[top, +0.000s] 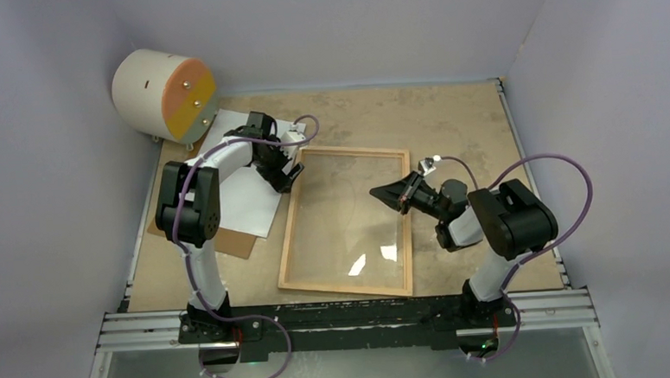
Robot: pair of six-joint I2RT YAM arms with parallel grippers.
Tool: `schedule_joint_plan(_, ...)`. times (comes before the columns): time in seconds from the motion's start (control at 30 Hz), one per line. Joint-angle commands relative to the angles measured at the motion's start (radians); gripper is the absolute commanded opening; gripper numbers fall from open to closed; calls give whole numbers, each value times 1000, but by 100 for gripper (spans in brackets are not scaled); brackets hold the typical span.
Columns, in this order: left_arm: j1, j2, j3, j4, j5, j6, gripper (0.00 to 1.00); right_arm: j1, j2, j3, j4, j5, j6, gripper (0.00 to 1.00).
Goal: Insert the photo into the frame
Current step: Place the photo frame item in the photo frame.
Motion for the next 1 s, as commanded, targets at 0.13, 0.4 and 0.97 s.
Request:
schedule_joint_plan(0.13,-10,-14,-31,-45,45,-2,98,12,-57,4,68,15,-31,0)
schedule_joint_plan(0.4,-10,-19,-30,-50,49,-1,98,16,-75,29,13,18,-36,0)
schedule_joint_plan(0.97,-10,-21,-33,-53,55,4,98,57,-156,53,-247,42,-154,0)
